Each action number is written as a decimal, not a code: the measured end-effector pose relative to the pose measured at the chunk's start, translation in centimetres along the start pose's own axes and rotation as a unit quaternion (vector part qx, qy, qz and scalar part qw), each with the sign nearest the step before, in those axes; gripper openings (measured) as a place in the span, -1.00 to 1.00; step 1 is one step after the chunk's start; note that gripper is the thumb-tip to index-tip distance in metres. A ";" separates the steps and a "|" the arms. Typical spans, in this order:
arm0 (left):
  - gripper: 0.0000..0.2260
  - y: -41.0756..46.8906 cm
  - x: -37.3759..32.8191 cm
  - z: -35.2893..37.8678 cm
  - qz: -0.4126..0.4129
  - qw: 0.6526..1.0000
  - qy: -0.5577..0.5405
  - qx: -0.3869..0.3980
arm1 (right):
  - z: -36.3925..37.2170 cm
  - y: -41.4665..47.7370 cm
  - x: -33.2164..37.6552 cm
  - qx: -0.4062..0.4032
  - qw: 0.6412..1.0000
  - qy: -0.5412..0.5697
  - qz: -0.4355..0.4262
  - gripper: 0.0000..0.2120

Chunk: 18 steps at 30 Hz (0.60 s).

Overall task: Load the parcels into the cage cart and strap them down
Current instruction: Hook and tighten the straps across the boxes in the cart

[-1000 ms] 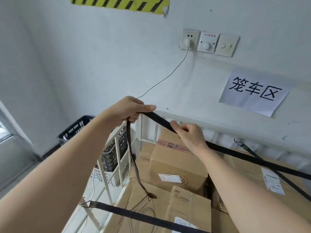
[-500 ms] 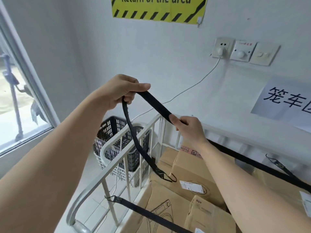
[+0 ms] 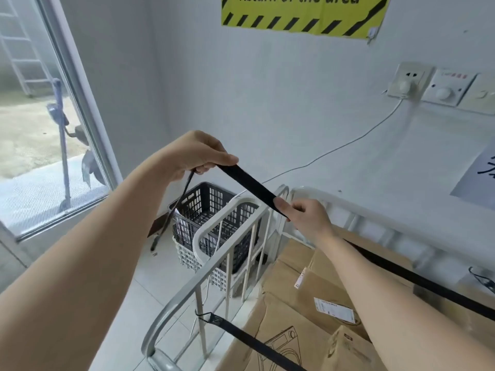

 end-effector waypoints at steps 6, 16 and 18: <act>-0.85 1.7 7.4 -3.5 -0.076 0.992 0.099 0.035 | 7.2 1.6 3.8 0.103 0.994 -0.031 -0.015 -0.33; -0.90 0.6 24.8 -6.3 -0.203 0.959 0.127 0.152 | 18.8 0.7 0.3 0.301 0.941 -0.104 0.113 -0.62; -0.91 0.1 27.0 -5.9 -0.217 0.953 0.144 0.154 | 20.2 -0.2 -0.8 0.329 0.927 -0.116 0.139 -0.62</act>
Point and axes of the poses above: each hand's wrist, its own y-axis towards the middle knuckle, its own z-axis out of the palm, x = y × z, the point moved 2 cm from there along y, towards the middle knuckle, and after that the axes turned 11 degrees about -y, right-handed, at the moved point
